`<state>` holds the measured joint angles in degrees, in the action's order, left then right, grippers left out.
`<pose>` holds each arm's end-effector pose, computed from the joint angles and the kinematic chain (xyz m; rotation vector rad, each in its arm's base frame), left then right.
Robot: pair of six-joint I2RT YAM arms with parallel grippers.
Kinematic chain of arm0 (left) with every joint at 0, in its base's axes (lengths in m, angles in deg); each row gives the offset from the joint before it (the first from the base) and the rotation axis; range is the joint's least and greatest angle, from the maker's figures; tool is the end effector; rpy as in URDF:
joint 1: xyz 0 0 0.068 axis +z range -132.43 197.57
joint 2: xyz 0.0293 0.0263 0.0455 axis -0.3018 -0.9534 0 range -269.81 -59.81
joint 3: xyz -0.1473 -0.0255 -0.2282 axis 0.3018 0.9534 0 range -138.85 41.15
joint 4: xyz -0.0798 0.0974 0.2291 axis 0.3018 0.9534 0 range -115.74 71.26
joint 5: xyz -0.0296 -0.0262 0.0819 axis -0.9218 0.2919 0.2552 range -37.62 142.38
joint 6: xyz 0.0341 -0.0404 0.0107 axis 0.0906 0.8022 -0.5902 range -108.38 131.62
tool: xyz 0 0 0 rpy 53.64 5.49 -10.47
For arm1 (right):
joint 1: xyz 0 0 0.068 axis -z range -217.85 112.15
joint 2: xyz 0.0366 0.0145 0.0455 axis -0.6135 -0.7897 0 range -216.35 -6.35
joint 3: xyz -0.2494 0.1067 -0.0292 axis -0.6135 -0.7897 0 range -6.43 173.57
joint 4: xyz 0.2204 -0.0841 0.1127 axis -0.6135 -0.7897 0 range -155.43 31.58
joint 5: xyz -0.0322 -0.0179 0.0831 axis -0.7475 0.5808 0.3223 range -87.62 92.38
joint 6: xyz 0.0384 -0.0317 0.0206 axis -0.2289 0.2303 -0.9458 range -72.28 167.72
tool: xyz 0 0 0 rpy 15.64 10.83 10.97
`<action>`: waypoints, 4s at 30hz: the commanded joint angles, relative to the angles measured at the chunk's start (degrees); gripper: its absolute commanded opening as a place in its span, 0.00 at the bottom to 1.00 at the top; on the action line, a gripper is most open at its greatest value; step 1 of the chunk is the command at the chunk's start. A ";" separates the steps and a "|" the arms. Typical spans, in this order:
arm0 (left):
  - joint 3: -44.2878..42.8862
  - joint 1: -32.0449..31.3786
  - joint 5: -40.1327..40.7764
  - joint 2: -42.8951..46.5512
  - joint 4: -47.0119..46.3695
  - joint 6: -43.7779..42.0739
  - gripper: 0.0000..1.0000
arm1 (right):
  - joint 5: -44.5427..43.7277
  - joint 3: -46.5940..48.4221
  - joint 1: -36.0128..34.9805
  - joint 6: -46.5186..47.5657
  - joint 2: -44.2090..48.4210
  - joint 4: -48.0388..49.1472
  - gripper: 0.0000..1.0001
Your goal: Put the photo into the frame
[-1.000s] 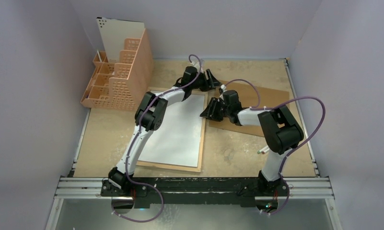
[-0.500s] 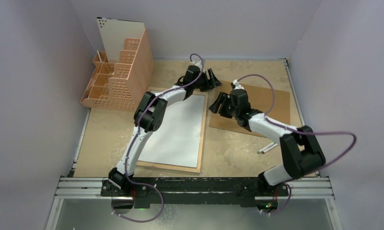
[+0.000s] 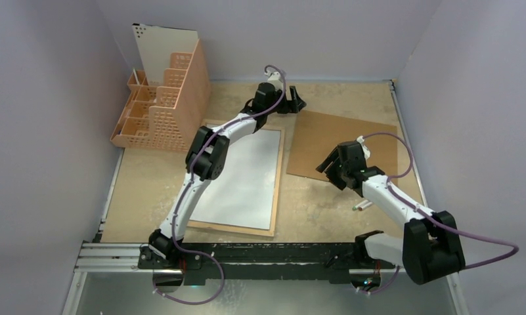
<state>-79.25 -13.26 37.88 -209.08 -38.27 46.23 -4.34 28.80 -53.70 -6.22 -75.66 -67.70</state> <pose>0.5060 -0.3123 0.1522 0.1224 1.9723 -1.0069 0.2346 0.0624 0.1978 0.8294 2.2200 0.4703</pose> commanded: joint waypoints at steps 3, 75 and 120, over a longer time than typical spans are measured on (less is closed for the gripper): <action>-8.90 -0.62 0.80 -8.01 -9.47 -5.24 0.86 | 6.53 -2.71 -0.32 -4.84 5.05 -7.42 0.66; 5.09 -3.45 2.95 3.41 10.67 -25.82 0.91 | -6.40 0.07 14.69 -3.36 -16.09 8.04 0.67; 14.41 -2.69 -8.82 6.79 4.97 -13.62 0.53 | -3.18 7.06 21.18 7.09 -28.19 16.15 0.73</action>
<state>-66.82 -14.68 36.18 -204.58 -40.59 30.58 -10.18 35.99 -33.16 -1.82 -98.75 -46.37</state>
